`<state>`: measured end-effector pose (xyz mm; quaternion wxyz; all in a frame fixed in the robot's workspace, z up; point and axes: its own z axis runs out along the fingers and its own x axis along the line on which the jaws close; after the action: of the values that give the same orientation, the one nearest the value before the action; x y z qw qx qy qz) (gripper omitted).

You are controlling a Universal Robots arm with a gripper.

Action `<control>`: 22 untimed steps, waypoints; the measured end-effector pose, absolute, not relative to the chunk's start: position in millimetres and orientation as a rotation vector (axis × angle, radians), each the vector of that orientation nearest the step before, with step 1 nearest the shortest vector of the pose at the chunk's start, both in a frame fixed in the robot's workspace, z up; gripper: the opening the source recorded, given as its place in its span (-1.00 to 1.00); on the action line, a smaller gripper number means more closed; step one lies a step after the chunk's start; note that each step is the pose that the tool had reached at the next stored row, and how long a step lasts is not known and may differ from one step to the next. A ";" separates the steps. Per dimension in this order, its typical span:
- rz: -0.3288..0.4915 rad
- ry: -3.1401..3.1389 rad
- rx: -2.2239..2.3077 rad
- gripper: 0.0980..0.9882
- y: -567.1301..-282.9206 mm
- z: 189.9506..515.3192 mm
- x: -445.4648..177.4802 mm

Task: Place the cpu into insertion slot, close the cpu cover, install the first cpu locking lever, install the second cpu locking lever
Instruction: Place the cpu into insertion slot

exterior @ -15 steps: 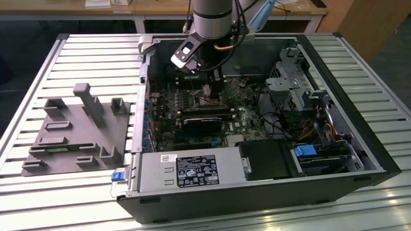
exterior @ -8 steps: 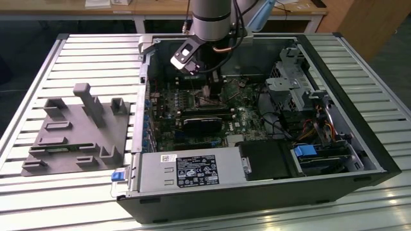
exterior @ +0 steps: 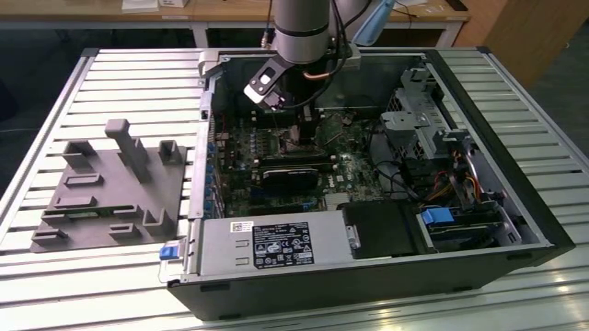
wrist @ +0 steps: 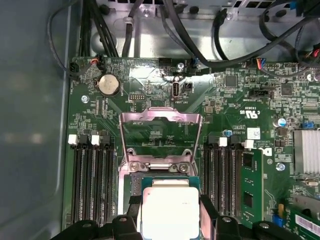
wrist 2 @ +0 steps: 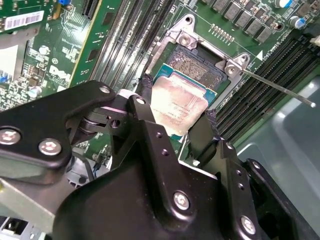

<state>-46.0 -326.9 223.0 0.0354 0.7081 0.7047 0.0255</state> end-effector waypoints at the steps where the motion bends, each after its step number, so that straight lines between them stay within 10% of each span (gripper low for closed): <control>1: 0.079 2.165 2.176 0.00 -326.7 221.6 -46.1; 22: 0.082 2.165 2.179 0.00 -322.6 207.6 -51.4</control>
<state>-51.4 -322.6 207.6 0.0344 0.7086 0.7043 0.0265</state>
